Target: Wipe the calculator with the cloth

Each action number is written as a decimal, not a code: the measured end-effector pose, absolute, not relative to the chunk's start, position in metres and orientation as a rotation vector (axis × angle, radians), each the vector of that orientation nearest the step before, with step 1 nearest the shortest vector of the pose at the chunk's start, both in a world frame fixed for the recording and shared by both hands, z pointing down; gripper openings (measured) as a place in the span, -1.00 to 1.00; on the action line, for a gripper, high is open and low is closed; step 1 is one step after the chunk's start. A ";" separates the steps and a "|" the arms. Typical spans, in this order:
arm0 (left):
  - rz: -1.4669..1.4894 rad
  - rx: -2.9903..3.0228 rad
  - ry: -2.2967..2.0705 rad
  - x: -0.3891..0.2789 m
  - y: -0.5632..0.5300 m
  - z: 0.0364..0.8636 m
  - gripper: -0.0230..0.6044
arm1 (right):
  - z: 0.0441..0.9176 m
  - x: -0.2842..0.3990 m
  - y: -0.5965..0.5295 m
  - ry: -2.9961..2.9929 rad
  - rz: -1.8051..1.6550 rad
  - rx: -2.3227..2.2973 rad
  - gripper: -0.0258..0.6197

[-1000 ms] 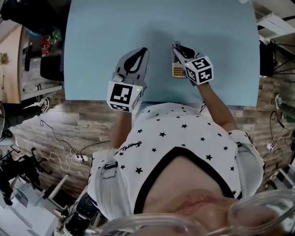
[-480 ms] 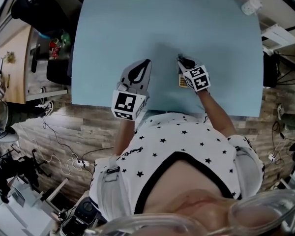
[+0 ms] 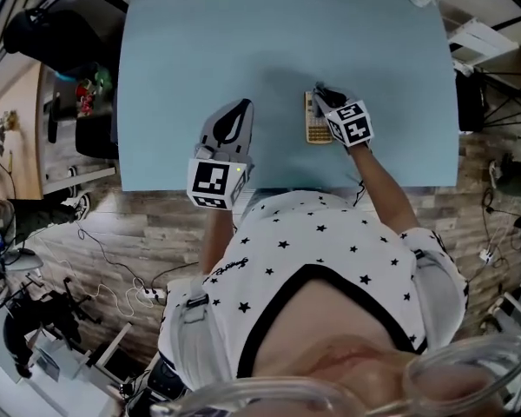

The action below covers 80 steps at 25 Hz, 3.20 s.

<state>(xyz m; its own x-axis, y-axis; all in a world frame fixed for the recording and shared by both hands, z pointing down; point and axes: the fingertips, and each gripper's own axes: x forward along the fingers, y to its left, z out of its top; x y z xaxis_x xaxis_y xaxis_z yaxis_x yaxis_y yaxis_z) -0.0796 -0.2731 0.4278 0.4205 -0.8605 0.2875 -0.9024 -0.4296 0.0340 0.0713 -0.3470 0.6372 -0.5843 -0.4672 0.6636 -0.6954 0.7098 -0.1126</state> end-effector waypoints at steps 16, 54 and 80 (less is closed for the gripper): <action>0.343 2.528 -1.514 -0.066 -0.279 0.426 -0.83 | 0.641 0.116 -0.342 -2.256 0.550 1.035 -0.75; 0.338 2.553 -1.471 -0.054 -0.276 0.426 -0.83 | 0.634 0.077 -0.310 -2.322 0.507 0.910 -0.74; 0.360 2.558 -1.448 -0.044 -0.278 0.427 -0.83 | 0.620 0.081 -0.302 -2.389 0.559 0.923 -0.74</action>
<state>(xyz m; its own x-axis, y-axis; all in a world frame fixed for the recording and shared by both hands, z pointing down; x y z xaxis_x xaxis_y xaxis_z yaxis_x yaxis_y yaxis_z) -0.0444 -0.2779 0.4273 0.4964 -0.8161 0.2959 -0.8596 -0.5096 0.0364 0.0812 -0.3017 0.6204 -0.6364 -0.4932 0.5931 -0.7052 0.6836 -0.1882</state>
